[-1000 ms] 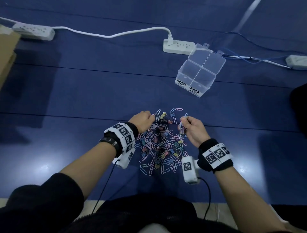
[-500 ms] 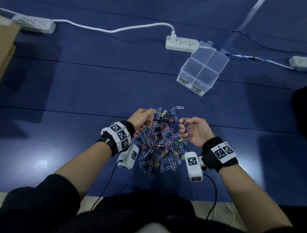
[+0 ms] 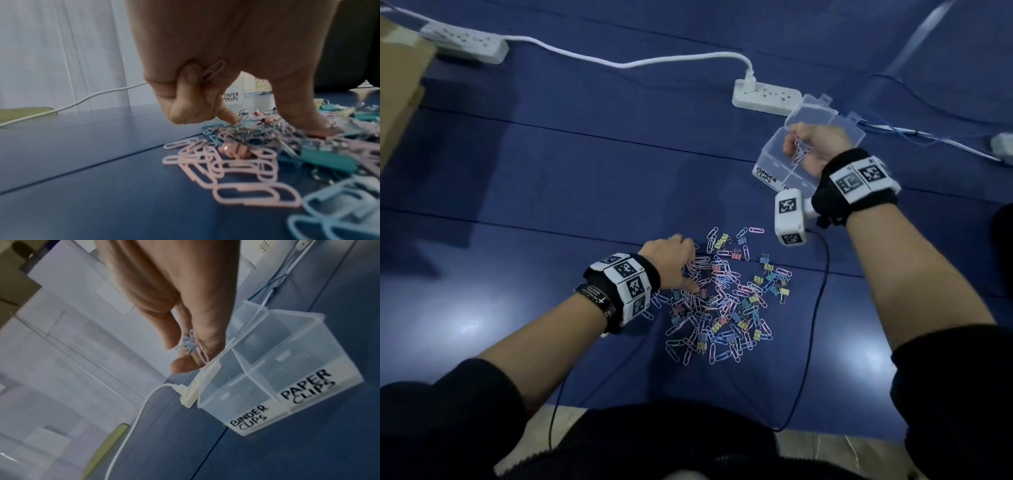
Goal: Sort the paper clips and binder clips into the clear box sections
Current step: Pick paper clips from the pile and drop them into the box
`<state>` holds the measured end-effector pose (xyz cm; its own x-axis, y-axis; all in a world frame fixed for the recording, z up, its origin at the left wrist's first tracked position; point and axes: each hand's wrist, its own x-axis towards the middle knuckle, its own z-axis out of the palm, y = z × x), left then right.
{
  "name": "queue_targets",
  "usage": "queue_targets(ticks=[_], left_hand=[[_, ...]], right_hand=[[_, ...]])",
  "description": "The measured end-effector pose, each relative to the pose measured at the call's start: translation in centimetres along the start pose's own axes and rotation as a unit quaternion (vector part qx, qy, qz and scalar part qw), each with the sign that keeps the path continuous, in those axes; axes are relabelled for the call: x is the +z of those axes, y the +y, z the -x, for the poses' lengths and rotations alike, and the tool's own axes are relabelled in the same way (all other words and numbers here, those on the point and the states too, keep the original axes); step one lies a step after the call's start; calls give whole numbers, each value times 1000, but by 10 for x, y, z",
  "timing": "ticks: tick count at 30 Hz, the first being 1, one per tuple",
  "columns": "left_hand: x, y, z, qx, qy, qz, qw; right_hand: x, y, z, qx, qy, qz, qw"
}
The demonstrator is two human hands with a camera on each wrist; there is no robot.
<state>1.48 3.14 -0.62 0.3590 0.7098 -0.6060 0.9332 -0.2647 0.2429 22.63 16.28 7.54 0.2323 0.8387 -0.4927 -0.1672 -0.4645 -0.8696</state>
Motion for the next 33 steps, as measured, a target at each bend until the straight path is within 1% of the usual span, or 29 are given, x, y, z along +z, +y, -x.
queue_targets(ticks=[3,5,7,8,11,14,17,18,19,21,24,26,28,30,33], left_hand=[[4,0,0,6,9,14,1000],[5,0,1,13,21,23,999],[4,1,3,24,28,19,999],[4,1,4,28,27,13,999],[6,2,6,32,18,-6,999],[7,3,8,39,6,-42,998],[8,4,11,57,8,-79,995],[9,4,12,56,13,-59,997],[9,3,12,48,18,-16,999],[7,1,10,29,27,100,994],[3,-3,5,-4,24,258,966],[-2,-4,1,-26,14,348,937],[-10,-3,-1,-38,0,425,905],[-25,4,-7,-34,6,478,877],[-59,22,-23,-8,40,554,832]], right_hand=[[9,-4,-21,-8,62,28,998],[11,-3,-35,11,91,45,995],[10,-1,-42,32,119,128,984],[10,1,-45,30,121,175,977],[9,11,-51,-13,93,273,957],[10,21,-46,-58,85,317,943],[9,32,-35,-94,69,375,920],[9,35,-29,-106,56,395,911],[8,40,-24,-121,40,413,902],[6,48,-15,-148,13,433,889],[4,57,-2,-177,0,446,878],[2,60,7,-196,3,443,875],[0,62,18,-226,11,418,880],[-4,64,30,-264,29,394,880],[-12,74,45,-303,61,364,879]])
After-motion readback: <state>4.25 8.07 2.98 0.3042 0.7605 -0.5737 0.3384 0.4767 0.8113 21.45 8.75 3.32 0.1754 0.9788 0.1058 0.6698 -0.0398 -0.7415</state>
